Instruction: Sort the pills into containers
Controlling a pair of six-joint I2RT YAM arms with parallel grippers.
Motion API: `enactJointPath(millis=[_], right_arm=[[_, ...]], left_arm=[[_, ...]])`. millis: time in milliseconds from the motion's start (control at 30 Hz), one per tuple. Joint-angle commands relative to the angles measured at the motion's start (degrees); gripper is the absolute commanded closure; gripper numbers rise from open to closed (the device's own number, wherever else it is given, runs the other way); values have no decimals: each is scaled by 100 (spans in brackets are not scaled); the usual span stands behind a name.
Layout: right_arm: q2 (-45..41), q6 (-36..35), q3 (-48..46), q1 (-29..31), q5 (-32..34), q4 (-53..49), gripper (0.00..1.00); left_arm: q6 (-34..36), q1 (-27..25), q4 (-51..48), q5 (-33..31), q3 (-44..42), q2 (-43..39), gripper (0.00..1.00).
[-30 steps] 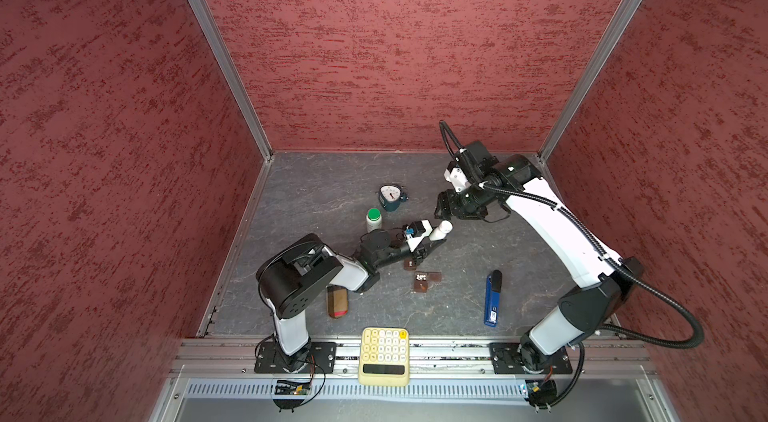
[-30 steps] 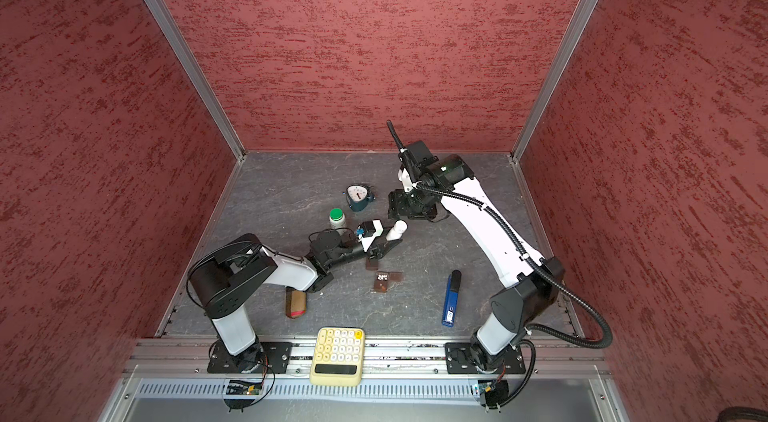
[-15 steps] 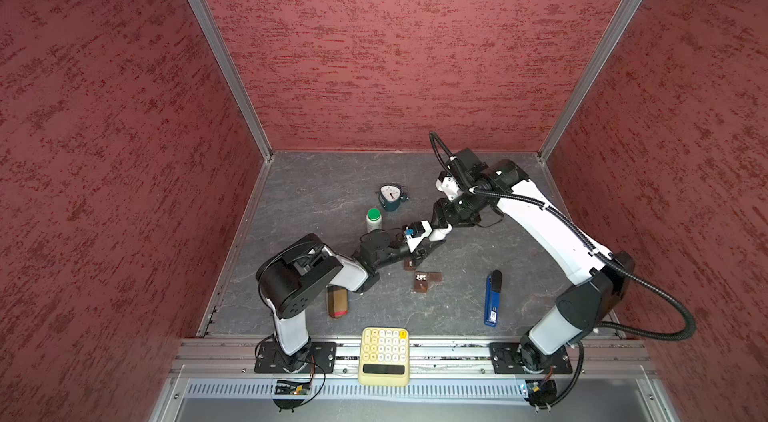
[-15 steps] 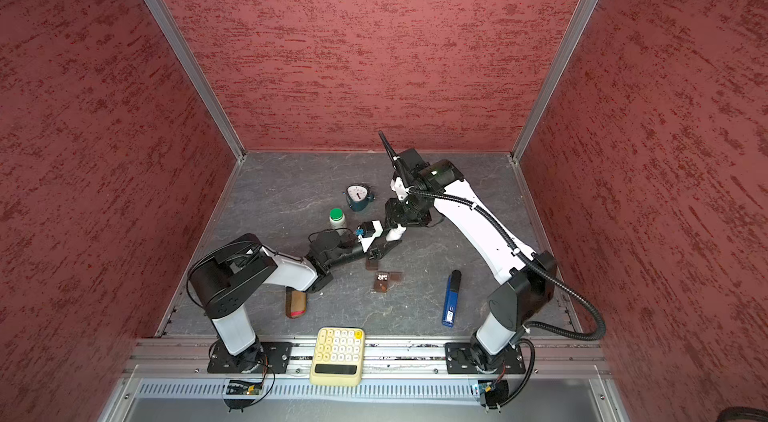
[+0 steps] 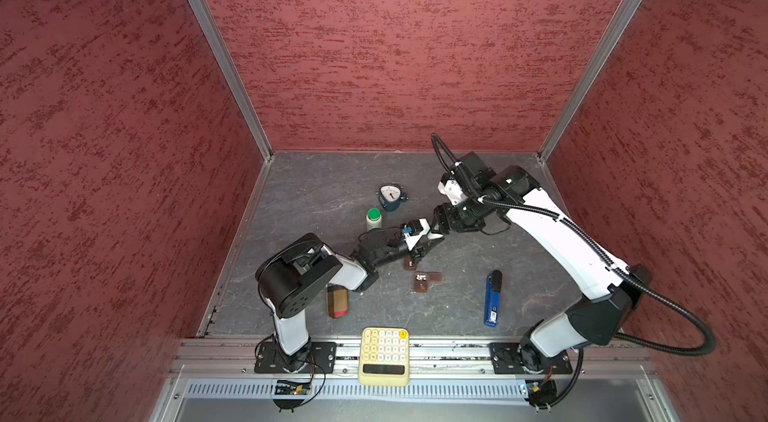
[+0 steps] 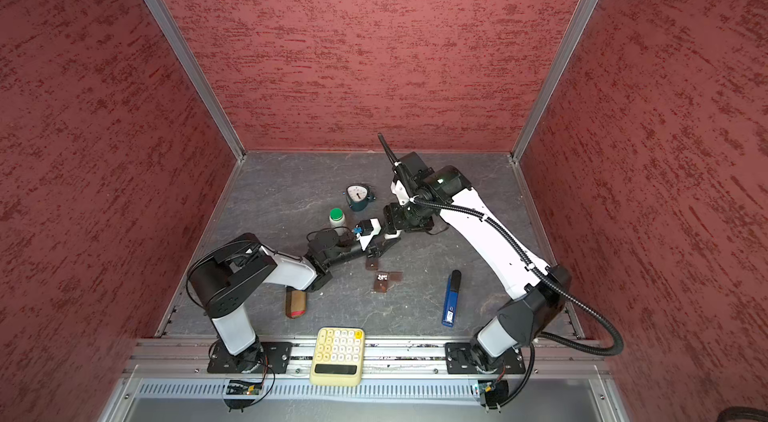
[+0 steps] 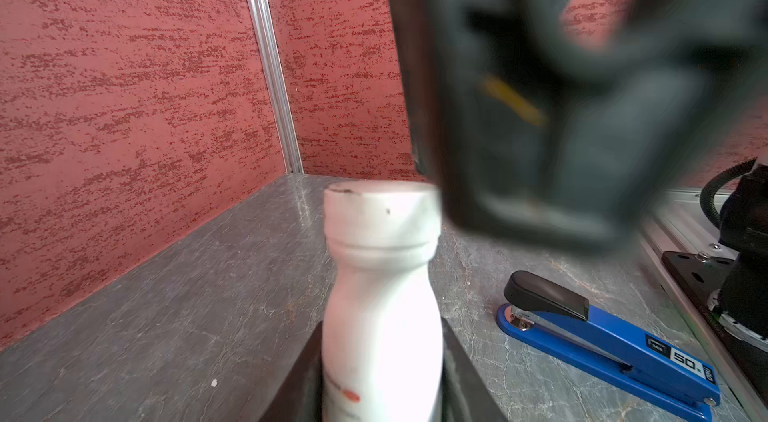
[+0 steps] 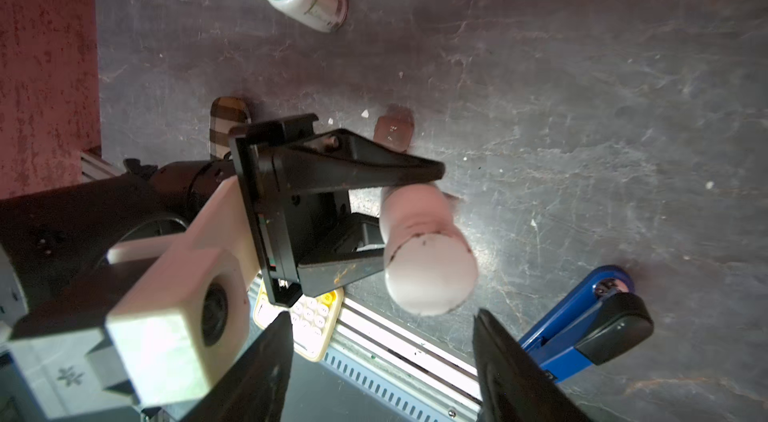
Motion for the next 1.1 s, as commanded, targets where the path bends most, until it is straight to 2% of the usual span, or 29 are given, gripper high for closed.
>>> enactJointPath(millis=[0, 167, 400, 667, 1067], right_arm=[[195, -3, 401, -135, 343, 10, 29], [523, -94, 587, -148, 7, 153, 29], [527, -170, 335, -45, -407, 288, 37], [294, -121, 103, 106, -417, 108, 44], [-101, 28, -289, 185, -385, 23, 47]], left_arm=[[-60, -1, 146, 63, -74, -116, 100], [-96, -31, 168, 61, -64, -125, 100], [-115, -12, 172, 97, -42, -139, 100], [-126, 21, 227, 106, -66, -99, 100], [-165, 56, 241, 150, -41, -102, 100]])
